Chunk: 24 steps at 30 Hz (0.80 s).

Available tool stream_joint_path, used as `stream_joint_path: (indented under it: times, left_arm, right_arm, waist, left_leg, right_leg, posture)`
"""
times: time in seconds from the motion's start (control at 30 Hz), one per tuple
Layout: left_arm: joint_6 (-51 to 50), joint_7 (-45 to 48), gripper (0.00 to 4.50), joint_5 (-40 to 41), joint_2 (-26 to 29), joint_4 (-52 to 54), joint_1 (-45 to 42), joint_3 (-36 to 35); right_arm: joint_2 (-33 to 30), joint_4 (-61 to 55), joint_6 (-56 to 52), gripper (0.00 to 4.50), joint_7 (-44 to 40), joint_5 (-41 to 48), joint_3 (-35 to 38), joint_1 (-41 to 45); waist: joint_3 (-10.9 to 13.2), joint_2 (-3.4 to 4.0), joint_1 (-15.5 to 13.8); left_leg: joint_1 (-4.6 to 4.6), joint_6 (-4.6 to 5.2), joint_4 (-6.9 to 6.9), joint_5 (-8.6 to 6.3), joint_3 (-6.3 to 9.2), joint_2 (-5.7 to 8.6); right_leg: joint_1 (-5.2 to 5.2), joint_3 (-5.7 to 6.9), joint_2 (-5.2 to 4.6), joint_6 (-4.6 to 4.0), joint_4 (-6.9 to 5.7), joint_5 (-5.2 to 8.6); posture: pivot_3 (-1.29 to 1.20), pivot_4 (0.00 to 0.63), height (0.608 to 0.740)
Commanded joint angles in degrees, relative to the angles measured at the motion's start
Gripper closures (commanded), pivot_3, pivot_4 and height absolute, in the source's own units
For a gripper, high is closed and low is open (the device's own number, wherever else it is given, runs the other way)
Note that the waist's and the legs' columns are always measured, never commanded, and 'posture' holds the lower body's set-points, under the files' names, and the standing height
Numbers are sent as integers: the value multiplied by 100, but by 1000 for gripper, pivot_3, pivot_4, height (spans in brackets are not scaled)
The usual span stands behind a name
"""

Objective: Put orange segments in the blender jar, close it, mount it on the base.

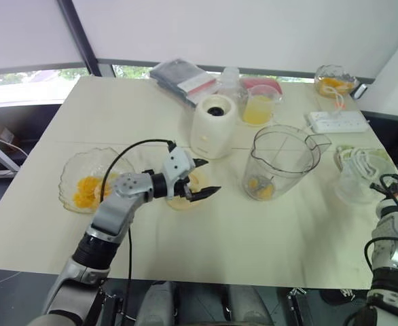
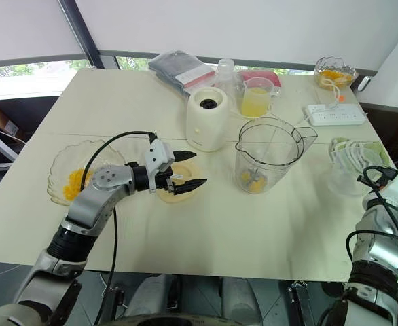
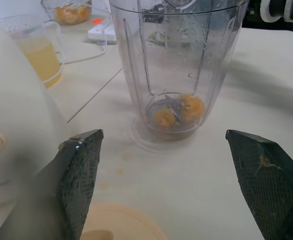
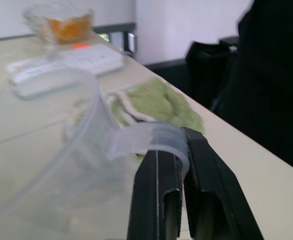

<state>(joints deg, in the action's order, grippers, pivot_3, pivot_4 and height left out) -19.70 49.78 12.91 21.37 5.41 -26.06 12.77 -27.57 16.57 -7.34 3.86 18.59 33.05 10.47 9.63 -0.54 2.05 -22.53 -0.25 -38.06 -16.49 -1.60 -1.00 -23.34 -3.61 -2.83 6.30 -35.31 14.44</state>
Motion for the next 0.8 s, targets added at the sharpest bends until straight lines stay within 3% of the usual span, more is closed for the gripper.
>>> stream_joint_path:
  times: [0.03, 0.3, 0.53, 0.8]
  left_arm:
    - [160, 48, 399, -16, -3, -32, -213, -13]
    - [308, 311, 399, 56, -172, -616, -695, 2]
    - [533, 503, 399, -15, -246, -1032, -957, 21]
    - [795, 606, 399, -115, -312, -1445, -1130, 19]
  right_arm:
    - [45, -1086, -302, 4465, 150, 154, 142, -98]
    - [58, -3022, -1403, 4465, 453, 595, 401, -174]
    - [-390, -3308, -2439, 4465, 577, 1282, 866, 550]
    - [-1344, -3466, -3261, 4465, 185, 1421, 653, 1183]
  waist:
    - [0, 1, 5]
    - [5, 10, 9]
    - [6, 12, 8]
    - [7, 13, -2]
  left_leg:
    - [0, 0, 0, 0, 0, 0]
    - [-1, 0, 0, 0, -1, 3]
    - [-4, 0, 0, 0, -3, 6]
    - [-9, 2, 6, -1, -2, 7]
  right_leg:
    - [0, 0, 0, 0, 0, 0]
    - [-5, 0, 3, 13, -5, -7]
    - [-8, 0, 5, 12, -5, -7]
    - [-15, 1, 9, 15, -4, -8]
  posture:
    - [0, 150, 740]
    - [0, 150, 740]
    - [0, 150, 740]
    - [0, 150, 740]
